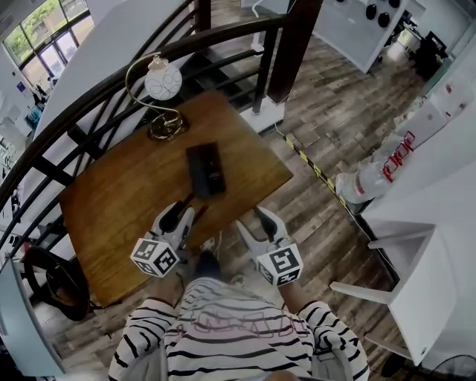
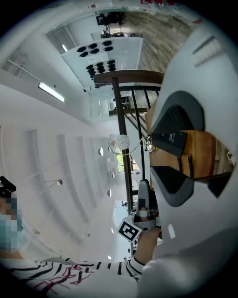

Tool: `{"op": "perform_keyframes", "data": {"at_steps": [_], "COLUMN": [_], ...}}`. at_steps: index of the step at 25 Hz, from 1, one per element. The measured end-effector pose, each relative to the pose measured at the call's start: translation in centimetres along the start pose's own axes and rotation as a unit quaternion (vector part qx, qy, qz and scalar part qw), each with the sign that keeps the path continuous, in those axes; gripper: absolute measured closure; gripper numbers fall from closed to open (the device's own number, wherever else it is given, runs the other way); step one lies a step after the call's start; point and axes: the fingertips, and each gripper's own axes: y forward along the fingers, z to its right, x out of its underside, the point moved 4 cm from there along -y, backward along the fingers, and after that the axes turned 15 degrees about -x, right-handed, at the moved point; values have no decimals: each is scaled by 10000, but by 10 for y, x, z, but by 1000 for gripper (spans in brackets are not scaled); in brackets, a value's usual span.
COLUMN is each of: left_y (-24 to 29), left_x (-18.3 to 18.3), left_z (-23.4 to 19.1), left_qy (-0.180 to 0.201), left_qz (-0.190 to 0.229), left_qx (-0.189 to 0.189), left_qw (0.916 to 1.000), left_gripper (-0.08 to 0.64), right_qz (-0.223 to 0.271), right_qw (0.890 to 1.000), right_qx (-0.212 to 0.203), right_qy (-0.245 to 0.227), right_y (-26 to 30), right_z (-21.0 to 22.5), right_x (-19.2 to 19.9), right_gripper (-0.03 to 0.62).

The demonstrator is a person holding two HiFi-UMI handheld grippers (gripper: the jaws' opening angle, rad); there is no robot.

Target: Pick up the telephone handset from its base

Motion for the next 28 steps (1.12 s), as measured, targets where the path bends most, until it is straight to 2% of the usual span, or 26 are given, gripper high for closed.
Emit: {"op": "perform_keyframes", "data": {"at_steps": [4,20,28], "left_y": [31,151,196], "left_x": [-1,19,37], "left_z": [-17,-99,-134], "left_qy": [-132,-1036,-1306], "left_qz": [-162,-779,-1216], "left_qx": [20,23,-18], "left_qw": [9998,9916,9839], "left_gripper": [411,367,324], "right_qz": [-151,-926,-1467], "right_qw": [9998,9947,9864], "right_qx": [-50,-443,-640], "right_qy": [-125,-46,-364], "right_y": [28,151,202], "right_z": [17,101,135], "right_x": [0,37,60], "right_gripper": [385,371,373]}}
